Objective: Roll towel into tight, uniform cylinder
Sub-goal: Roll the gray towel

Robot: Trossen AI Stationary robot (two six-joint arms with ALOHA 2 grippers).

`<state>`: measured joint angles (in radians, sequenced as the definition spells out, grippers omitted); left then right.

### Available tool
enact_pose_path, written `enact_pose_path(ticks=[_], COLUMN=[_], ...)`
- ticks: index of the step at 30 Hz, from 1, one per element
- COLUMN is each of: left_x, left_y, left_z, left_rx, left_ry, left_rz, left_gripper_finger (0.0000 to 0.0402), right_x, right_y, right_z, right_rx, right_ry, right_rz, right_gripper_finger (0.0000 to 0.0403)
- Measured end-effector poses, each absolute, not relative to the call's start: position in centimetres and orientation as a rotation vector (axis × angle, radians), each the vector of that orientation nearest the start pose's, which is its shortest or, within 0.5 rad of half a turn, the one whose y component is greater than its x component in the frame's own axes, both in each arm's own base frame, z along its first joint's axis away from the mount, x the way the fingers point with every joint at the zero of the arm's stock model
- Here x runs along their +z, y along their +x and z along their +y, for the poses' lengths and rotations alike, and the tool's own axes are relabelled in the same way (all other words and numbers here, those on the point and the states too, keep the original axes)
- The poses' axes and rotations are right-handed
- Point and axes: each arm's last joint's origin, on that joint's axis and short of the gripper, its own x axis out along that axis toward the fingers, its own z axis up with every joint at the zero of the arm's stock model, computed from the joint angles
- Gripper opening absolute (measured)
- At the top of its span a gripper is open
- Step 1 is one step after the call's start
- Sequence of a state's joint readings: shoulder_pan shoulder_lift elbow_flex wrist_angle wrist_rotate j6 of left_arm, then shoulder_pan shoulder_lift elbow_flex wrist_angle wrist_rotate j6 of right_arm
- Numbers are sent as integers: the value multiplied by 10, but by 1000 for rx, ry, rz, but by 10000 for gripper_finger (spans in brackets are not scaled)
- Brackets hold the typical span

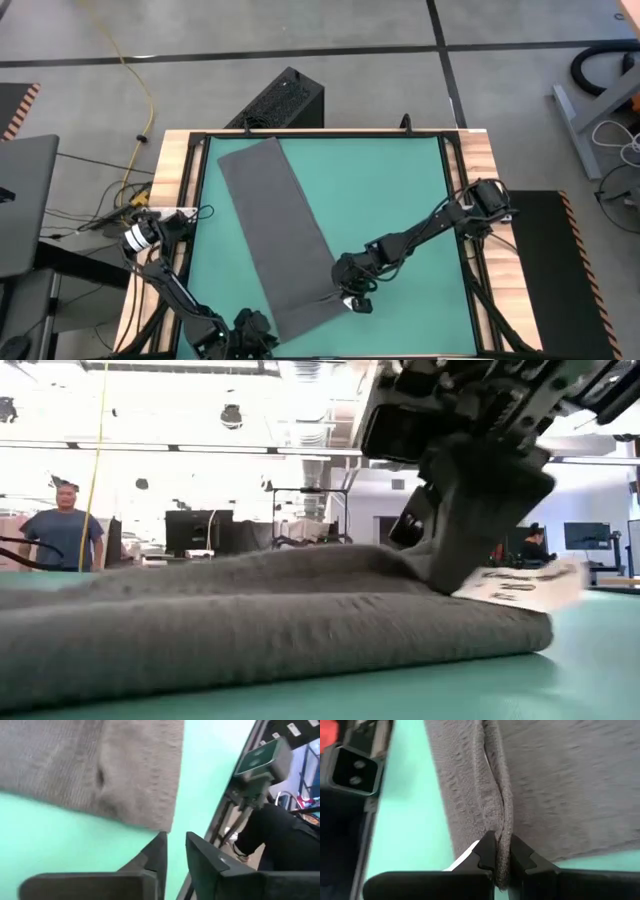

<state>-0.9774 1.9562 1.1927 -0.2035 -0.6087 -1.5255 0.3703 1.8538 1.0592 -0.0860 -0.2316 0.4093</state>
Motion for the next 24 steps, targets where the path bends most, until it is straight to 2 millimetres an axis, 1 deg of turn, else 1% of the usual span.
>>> enact_pose_path(ticks=[3, 6, 8, 10, 13, 15, 19, 24], left_x=[160, 177, 183, 177, 159, 154, 147, 120], left_y=[228, 228, 235, 248, 275, 290, 303, 317], left_z=[-308, -305, -304, -298, -288, -283, -272, -267], left_rx=[228, 218, 220, 231, 231, 228, 259, 223], left_ry=[-703, -602, -539, -491, -456, -435, -376, -408], left_rz=[721, 575, 494, 489, 497, 463, 476, 561], left_gripper_finger=[82, 94, 97, 97, 98, 98, 98, 98], right_x=[150, 150, 150, 150, 149, 149, 148, 148], right_y=[343, 344, 344, 344, 343, 342, 340, 339], right_z=[137, 135, 135, 135, 135, 135, 137, 138], right_rx=[357, 353, 353, 353, 344, 331, 329, 332], right_ry=[312, 314, 314, 315, 323, 338, 344, 345], right_rz=[988, 987, 987, 987, 1003, 1017, 1038, 1039], right_gripper_finger=[34, 34, 34, 34, 35, 38, 57, 92])
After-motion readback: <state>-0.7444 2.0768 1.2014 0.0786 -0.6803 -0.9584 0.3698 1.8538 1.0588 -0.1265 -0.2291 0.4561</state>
